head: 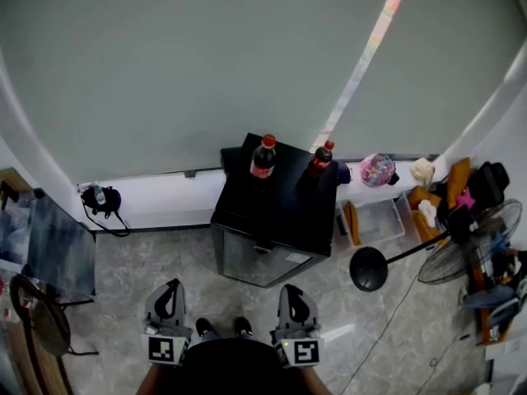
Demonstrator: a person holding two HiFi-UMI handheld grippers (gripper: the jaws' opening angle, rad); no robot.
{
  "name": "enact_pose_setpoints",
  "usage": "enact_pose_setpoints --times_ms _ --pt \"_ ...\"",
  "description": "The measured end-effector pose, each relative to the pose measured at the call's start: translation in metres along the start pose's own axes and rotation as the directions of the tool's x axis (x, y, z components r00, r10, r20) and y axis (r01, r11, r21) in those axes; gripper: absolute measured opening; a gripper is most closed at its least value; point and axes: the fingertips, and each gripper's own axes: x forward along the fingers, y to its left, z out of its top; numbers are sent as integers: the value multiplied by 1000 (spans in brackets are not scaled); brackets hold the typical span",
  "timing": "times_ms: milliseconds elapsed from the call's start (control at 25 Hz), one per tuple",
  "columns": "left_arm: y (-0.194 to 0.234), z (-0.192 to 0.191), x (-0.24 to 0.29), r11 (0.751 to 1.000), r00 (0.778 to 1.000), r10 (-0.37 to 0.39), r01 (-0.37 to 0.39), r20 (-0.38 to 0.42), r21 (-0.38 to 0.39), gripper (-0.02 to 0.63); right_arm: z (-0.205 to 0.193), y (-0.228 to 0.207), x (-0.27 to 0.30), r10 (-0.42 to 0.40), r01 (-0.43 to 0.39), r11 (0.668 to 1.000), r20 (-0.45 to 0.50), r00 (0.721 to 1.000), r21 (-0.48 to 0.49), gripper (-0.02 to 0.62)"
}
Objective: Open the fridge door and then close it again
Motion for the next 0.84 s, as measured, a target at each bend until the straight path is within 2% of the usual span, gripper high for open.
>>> enact_pose_setpoints --times_ms 840 --pt "-7 -2 9 1000 1000 -14 14 -12 6 6 1 -6 2 -7 7 1000 3 1000 20 8"
